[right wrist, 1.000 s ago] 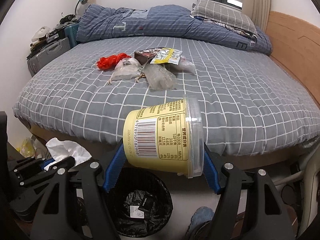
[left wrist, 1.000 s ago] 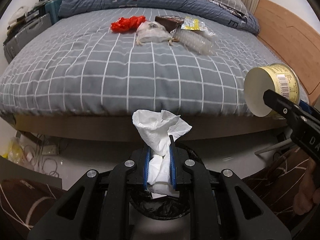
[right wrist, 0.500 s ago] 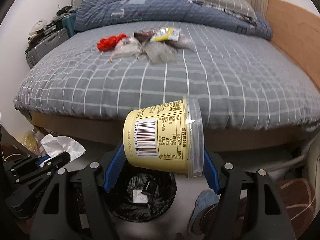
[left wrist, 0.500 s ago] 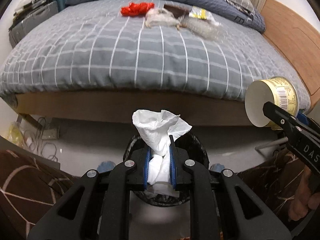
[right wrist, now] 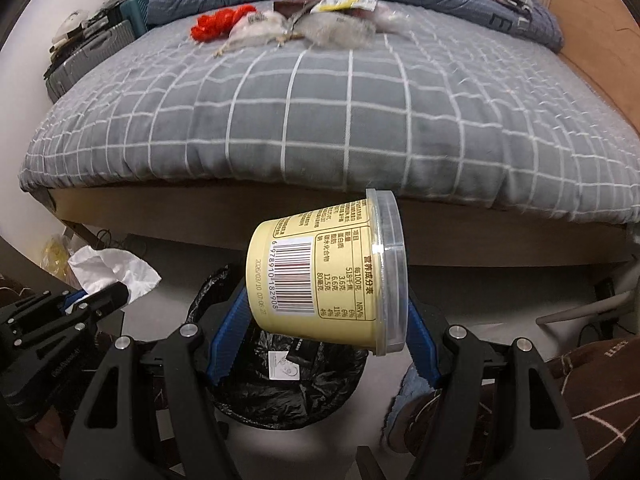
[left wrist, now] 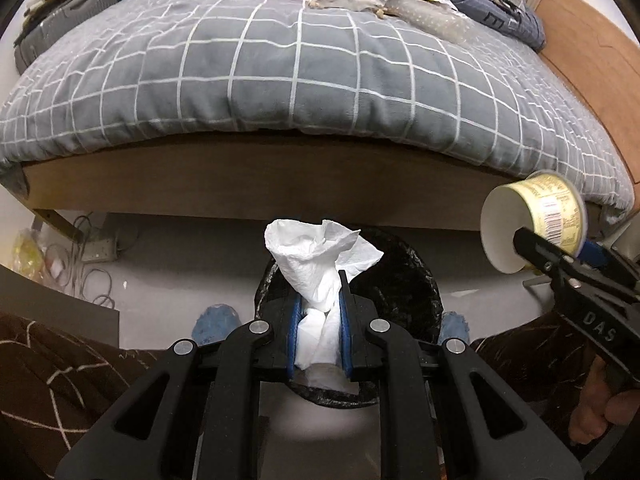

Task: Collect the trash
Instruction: 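Carry the white tissue and yellow tub off the bed over the floor bin, then open the right tool to drop the yellow tub into the bin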

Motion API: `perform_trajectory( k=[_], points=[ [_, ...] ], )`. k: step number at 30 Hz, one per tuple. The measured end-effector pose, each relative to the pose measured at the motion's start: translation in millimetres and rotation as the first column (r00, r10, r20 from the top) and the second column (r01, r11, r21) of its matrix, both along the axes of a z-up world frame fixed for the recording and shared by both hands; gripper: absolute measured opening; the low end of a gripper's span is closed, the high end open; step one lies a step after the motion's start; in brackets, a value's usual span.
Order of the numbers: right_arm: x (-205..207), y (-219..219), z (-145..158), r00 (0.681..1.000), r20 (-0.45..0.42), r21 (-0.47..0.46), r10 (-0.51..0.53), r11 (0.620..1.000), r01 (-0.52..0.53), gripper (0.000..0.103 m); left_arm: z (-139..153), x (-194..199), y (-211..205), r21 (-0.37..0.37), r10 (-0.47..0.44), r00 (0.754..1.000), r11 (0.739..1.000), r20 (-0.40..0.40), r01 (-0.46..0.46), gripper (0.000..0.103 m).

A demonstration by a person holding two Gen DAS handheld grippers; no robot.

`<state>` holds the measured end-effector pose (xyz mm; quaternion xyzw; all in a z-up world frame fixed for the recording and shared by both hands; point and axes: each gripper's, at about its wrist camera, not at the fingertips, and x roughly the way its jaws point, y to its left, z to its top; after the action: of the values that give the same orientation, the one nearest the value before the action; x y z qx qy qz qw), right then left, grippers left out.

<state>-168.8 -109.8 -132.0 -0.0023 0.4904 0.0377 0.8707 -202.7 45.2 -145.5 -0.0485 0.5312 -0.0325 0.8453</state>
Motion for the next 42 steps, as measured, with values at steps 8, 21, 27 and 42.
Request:
perform_trajectory(
  k=[8,21,27,42],
  points=[
    [16,3,-28,0.998,-0.059,0.013,-0.006,1.0,0.007,0.067,-25,19,8,0.021,0.02,0.999,1.0,-0.034,-0.02,0.015],
    [35,12,-76,0.988,-0.153,-0.008,-0.008,1.0,0.007,0.067,-56,41,16,0.019,0.032,0.996,0.999,-0.088,-0.03,0.015],
    [34,18,-84,0.985,-0.172,-0.001,0.019,1.0,-0.019,0.067,-57,41,13,0.031,0.023,0.995,0.999,-0.095,-0.02,0.015],
    [33,36,-81,0.987,-0.151,-0.034,0.054,0.998,-0.06,0.091,-51,44,4,0.051,0.024,0.996,0.999,-0.09,-0.019,0.015]
  ],
)
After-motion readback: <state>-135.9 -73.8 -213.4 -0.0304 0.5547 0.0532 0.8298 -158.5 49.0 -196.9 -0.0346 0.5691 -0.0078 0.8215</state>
